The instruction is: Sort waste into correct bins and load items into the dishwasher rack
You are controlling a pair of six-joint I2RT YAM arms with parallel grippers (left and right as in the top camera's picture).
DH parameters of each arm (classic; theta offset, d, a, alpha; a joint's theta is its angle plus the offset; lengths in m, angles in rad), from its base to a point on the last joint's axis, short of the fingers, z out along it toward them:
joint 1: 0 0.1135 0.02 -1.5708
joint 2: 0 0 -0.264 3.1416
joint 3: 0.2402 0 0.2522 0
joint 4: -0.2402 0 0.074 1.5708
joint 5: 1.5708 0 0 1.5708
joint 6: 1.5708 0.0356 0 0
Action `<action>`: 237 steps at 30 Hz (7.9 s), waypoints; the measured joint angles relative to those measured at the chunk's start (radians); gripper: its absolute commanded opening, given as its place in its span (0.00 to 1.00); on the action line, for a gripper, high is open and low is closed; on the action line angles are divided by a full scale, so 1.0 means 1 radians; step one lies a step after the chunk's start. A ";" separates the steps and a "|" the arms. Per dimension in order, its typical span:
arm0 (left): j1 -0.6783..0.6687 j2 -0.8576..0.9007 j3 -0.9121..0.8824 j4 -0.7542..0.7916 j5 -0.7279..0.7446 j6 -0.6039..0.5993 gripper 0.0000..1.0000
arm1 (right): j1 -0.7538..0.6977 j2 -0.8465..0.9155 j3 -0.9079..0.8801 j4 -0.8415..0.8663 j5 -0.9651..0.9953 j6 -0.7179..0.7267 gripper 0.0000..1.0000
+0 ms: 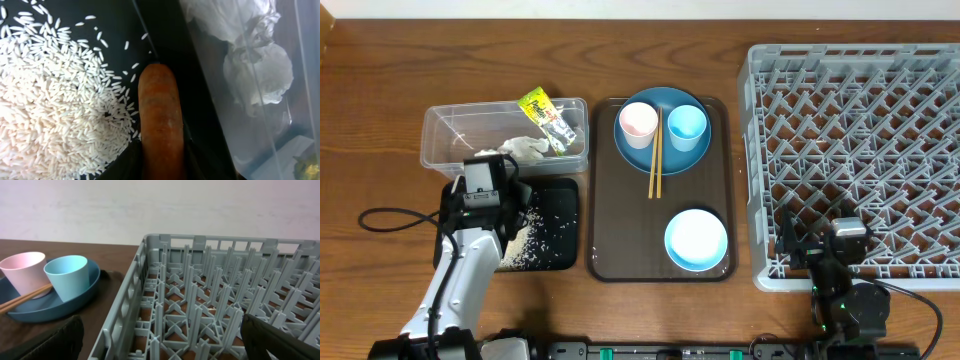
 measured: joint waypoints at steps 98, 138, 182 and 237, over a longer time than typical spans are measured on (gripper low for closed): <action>0.000 -0.460 0.010 -0.431 0.524 0.708 0.98 | 0.000 0.000 0.000 0.000 0.000 0.000 0.99; 0.000 -0.460 0.010 -0.434 0.524 0.708 0.98 | 0.000 0.322 0.631 -0.549 -0.058 0.204 0.99; 0.000 -0.460 0.010 -0.434 0.523 0.708 0.98 | 0.581 1.706 1.295 -0.640 0.002 0.714 0.33; 0.000 -0.460 0.010 -0.434 0.523 0.708 0.98 | 0.618 1.846 1.295 -0.616 -0.034 0.753 0.05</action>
